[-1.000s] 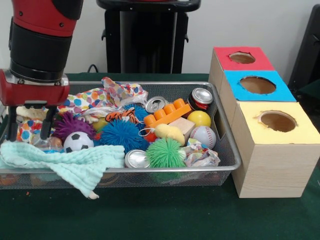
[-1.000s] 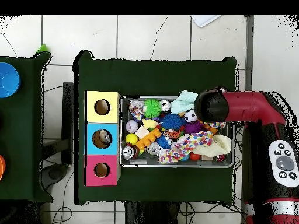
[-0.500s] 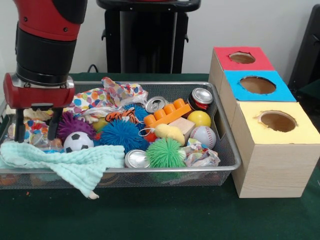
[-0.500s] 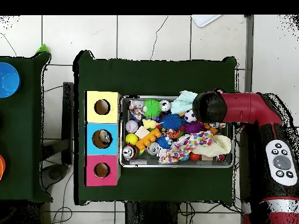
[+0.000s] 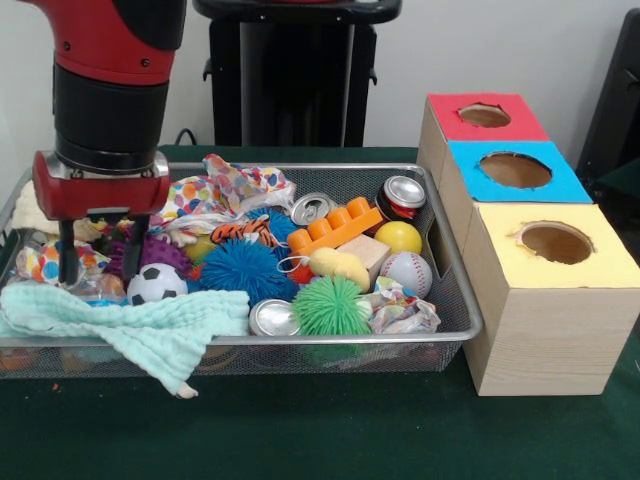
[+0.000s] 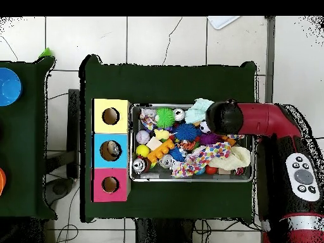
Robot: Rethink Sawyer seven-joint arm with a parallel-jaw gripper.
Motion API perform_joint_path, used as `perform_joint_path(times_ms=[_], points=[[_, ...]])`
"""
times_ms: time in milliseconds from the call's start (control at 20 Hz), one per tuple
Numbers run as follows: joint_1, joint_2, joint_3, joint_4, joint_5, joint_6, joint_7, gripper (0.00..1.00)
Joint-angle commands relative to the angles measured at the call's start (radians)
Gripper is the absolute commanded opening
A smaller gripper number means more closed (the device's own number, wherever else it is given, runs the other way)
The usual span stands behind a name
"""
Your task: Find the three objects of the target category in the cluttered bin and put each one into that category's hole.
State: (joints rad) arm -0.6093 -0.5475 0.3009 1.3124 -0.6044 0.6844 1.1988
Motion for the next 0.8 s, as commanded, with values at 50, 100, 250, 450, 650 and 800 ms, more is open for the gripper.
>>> perform_joint_path(times_ms=[50, 100, 250, 450, 650, 800], points=[[0.010, 0.055, -0.016, 0.104, 0.038, 0.062, 0.093, 1.00], [0.011, 0.057, -0.019, 0.106, 0.040, 0.062, 0.095, 1.00], [0.019, 0.064, -0.034, 0.104, 0.021, 0.039, 0.099, 1.00], [0.026, 0.073, -0.046, 0.090, -0.023, 0.002, 0.067, 1.00], [0.024, 0.078, -0.050, 0.081, -0.040, -0.016, 0.041, 1.00], [0.024, 0.083, -0.051, 0.075, -0.044, -0.025, 0.034, 1.00]])
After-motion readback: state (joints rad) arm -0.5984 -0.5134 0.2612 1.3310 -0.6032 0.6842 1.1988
